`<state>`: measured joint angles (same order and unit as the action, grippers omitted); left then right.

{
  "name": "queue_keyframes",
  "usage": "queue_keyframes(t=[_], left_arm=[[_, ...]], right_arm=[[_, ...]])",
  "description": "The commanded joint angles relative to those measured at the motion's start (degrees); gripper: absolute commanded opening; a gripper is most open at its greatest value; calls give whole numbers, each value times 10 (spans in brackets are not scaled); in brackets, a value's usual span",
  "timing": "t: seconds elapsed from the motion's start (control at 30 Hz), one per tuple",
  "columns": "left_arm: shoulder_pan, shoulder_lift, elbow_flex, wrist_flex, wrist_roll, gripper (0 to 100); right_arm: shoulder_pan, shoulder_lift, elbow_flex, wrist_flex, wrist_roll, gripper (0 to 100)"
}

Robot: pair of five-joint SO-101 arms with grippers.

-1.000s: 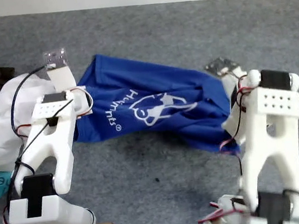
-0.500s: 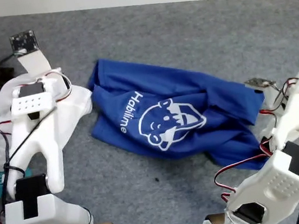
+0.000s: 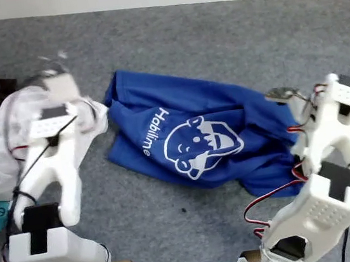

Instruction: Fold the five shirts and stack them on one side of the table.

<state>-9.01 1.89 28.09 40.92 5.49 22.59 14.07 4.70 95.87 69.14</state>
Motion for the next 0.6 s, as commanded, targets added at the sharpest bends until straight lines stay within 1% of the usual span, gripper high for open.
queue_keyframes(t=[0.0,0.13,0.27,0.4,0.5,0.57], left_arm=[[35,-11,35,-8,-18,255],[36,-19,59,-8,-20,259],[47,-82,109,-8,-51,261],[58,-193,192,-8,-50,260],[62,-276,249,-7,-50,260],[62,-324,281,-5,-48,259]], right_arm=[[-40,-7,-26,-38,-52,276],[-62,-44,-26,-66,-106,250],[-64,-130,-15,-108,-168,230],[-85,-220,84,-126,-170,230],[-95,-308,191,-182,-177,230],[-103,-375,265,-230,-211,230]])
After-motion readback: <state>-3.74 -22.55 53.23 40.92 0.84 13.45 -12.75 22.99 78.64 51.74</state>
